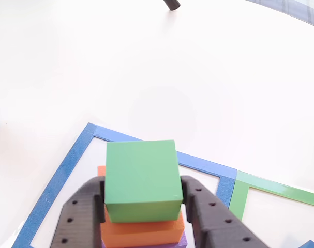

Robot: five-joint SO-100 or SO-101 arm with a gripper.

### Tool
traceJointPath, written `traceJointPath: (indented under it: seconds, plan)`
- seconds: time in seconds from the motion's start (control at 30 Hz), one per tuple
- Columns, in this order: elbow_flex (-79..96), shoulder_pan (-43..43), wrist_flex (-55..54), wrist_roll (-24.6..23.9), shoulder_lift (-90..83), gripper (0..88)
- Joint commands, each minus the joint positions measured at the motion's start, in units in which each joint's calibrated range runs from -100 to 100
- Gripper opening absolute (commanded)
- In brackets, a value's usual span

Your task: Tower of hanoi

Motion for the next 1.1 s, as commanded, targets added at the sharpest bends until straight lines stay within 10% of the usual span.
traceJointPath:
  seconds: [0.0, 0.57, 0.83, 1.07]
  plan:
    - [-1.4, 0.2, -1.9, 0.5, -0.1, 14.1]
    - [-2.3, 1.0, -1.9, 0.5, -3.7, 24.0]
    - [-11.6, 0.3, 18.9, 0.5, -16.2, 21.5]
    - [-16.2, 4.9, 45.2, 0.5, -30.1, 2.4]
